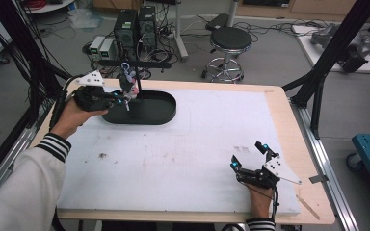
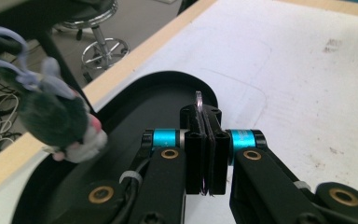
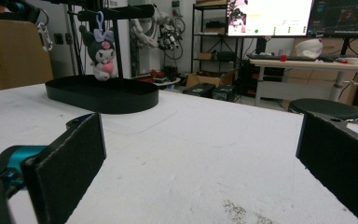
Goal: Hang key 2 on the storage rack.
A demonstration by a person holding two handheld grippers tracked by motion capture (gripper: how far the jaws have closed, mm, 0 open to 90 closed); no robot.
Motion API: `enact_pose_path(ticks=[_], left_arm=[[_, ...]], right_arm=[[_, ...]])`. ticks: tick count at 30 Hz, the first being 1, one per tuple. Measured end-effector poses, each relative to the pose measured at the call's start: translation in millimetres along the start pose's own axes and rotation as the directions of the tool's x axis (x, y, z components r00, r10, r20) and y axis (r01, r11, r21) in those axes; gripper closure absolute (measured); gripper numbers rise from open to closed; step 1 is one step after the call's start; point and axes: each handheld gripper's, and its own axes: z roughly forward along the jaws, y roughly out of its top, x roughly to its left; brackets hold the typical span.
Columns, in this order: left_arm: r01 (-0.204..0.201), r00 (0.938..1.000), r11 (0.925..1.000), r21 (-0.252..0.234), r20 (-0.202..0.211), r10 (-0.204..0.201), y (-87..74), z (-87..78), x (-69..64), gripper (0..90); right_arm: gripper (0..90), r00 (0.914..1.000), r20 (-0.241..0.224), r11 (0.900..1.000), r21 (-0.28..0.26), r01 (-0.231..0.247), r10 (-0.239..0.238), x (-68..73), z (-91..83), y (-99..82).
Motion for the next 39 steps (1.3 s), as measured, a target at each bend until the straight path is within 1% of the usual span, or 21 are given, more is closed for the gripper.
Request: enact_pose_path(ticks=[2, 4, 7, 10, 11, 13, 14, 15, 16, 20, 23, 24, 26, 29, 31, 32, 33, 36, 39], left_arm=[[-0.008, 1.0000, 1.0000, -0.005, -0.005, 0.008, 2.6, -6.9, 4.5, 88.0], [-0.003, 0.9999, 1.0000, -0.005, -0.016, 0.003, 4.2, -14.5, 9.9, 88.0], [-0.008, 0.9991, 1.0000, 0.000, -0.041, 0.008, 7.3, -24.7, 19.0, 88.0], [0.008, 0.9981, 0.9997, -0.024, -0.061, -0.009, 11.6, -33.2, 28.1, 88.0], [0.007, 0.9976, 0.9997, -0.025, -0.069, -0.009, 13.1, -35.6, 31.0, 88.0], [0.006, 0.9972, 0.9996, -0.027, -0.074, -0.008, 16.0, -39.2, 36.2, 88.0], [-0.001, 0.9967, 0.9997, -0.023, -0.081, -0.001, 17.7, -41.1, 38.5, 88.0], [0.005, 0.9965, 0.9995, -0.032, -0.083, -0.008, 19.0, -42.7, 40.5, 88.0], [0.003, 0.9960, 0.9995, -0.030, -0.089, -0.006, 20.9, -44.6, 42.8, 88.0], [-0.003, 0.9948, 0.9999, -0.016, -0.102, 0.001, 26.5, -49.4, 48.8, 88.0], [0.006, 0.9936, 0.9998, -0.020, -0.113, -0.008, 29.3, -51.3, 52.3, 88.0], [0.006, 0.9926, 0.9999, -0.012, -0.121, -0.007, 30.3, -52.0, 54.0, 88.0], [0.005, 0.9921, 1.0000, 0.001, -0.125, -0.005, 32.0, -52.5, 56.4, 88.0], [0.009, 0.9908, 0.9999, 0.007, -0.135, -0.008, 35.2, -52.3, 59.4, 88.0], [0.011, 0.9904, 0.9997, 0.021, -0.138, -0.008, 37.6, -51.7, 61.6, 88.0], [0.011, 0.9892, 0.9998, 0.017, -0.146, -0.009, 38.5, -51.3, 62.4, 88.0], [0.016, 0.9894, 0.9998, 0.016, -0.144, -0.013, 39.3, -51.2, 63.9, 88.0], [0.017, 0.9894, 0.9988, 0.046, -0.145, -0.010, 42.8, -48.7, 68.2, 88.0], [0.016, 0.9888, 0.9986, 0.051, -0.149, -0.008, 48.0, -46.9, 71.1, 88.0]], right_arm=[[0.6, 1.0000, 0.002, 1.0000, -0.005, 0.004, -0.004, -0.6, 0.3, 0.1], [0.6, 1.0000, 0.001, 1.0000, -0.004, 0.002, -0.002, -0.6, 0.2, 0.1], [0.6, 1.0000, 0.001, 1.0000, -0.004, 0.003, -0.003, -0.6, 0.3, 0.0], [0.6, 1.0000, 0.000, 1.0000, 0.000, 0.000, 0.000, 0.0, 0.0, 0.0], [0.6, 1.0000, 0.000, 1.0000, 0.002, -0.004, 0.004, 0.4, -0.1, 0.0], [0.6, 1.0000, -0.001, 1.0000, 0.001, 0.004, -0.004, 0.2, 0.2, 0.1], [0.6, 1.0000, -0.001, 1.0000, 0.000, 0.006, -0.006, 0.3, 0.3, 0.1], [0.6, 1.0000, -0.001, 1.0000, 0.001, 0.007, -0.007, 0.2, 0.2, 0.1], [0.6, 1.0000, -0.001, 1.0000, 0.001, 0.005, -0.005, 0.3, 0.3, 0.1], [0.6, 1.0000, 0.001, 1.0000, 0.000, 0.009, -0.009, 0.3, 0.4, 0.1], [0.6, 1.0000, 0.001, 1.0000, 0.000, 0.008, -0.008, 0.3, 0.4, 0.1], [0.6, 1.0000, 0.002, 1.0000, -0.001, 0.009, -0.009, 0.4, 0.5, 0.0], [0.6, 1.0000, 0.001, 1.0000, 0.000, 0.008, -0.008, 0.3, 0.4, 0.1], [0.6, 1.0000, 0.001, 1.0000, 0.000, 0.009, -0.009, 0.3, 0.4, 0.1], [0.6, 1.0000, 0.001, 1.0000, 0.001, 0.007, -0.007, 0.3, 0.4, 0.1], [0.6, 1.0000, 0.001, 1.0000, 0.000, 0.008, -0.008, 0.2, 0.4, 0.1], [0.6, 1.0000, 0.001, 1.0000, 0.000, 0.009, -0.009, 0.3, 0.4, 0.1], [0.6, 1.0000, 0.003, 1.0000, -0.001, 0.008, -0.008, 0.4, 0.5, 0.1], [0.6, 1.0000, 0.003, 1.0000, -0.002, 0.008, -0.008, 0.5, 0.5, 0.1]])
